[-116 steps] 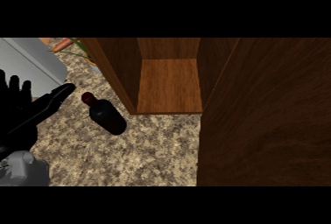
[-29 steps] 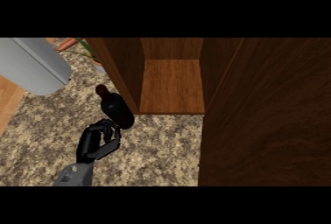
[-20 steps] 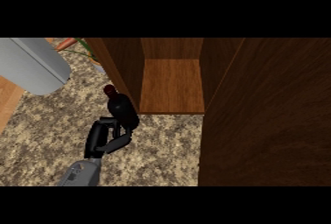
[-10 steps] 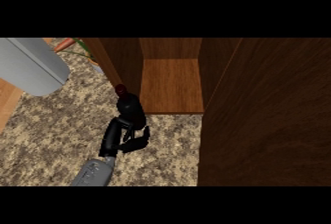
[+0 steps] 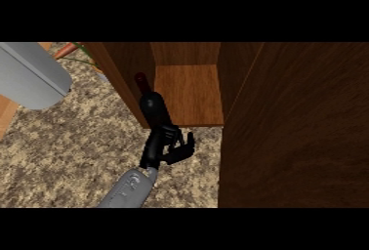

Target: Pick up the wine, place it into the cabinet and close the cabinet

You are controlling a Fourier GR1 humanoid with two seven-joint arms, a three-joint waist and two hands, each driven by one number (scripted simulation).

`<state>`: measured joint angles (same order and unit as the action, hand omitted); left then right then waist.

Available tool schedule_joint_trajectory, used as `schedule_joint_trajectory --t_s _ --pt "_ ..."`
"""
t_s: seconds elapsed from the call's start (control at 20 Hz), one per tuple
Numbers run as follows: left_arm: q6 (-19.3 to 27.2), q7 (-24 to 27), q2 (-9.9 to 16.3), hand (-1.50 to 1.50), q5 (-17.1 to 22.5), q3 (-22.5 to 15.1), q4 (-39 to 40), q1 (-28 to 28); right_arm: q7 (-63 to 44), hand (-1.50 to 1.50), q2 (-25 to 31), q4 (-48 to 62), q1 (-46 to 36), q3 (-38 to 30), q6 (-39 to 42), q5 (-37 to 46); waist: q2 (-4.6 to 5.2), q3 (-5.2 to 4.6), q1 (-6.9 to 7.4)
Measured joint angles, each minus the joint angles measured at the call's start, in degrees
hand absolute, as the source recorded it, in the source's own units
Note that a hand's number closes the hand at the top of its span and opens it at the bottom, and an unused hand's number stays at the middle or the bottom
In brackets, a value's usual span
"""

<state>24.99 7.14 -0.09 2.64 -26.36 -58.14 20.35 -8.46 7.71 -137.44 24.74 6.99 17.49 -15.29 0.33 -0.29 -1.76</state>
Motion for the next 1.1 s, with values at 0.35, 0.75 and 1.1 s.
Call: schedule_joint_trajectory --t_s 0.35,0.75,1.1 --pt "6.4 -1.1 0.1 1.5 1.8 3.6 9.0 14.8 -0.3 -1.5 0.7 -0.3 0.4 -1.0 0.8 -0.6 -0.02 0.18 -0.58" --pt "9.9 0.7 0.1 1.5 3.9 3.4 23.7 24.4 -0.2 -1.5 1.3 0.1 -0.4 -3.0 2.1 -1.6 0.26 0.23 -1.39" --pt "11.4 2.4 0.1 1.5 7.1 4.4 33.5 29.0 0.9 -1.5 0.7 0.3 0.8 -1.8 3.4 -2.3 0.53 0.21 -2.33"
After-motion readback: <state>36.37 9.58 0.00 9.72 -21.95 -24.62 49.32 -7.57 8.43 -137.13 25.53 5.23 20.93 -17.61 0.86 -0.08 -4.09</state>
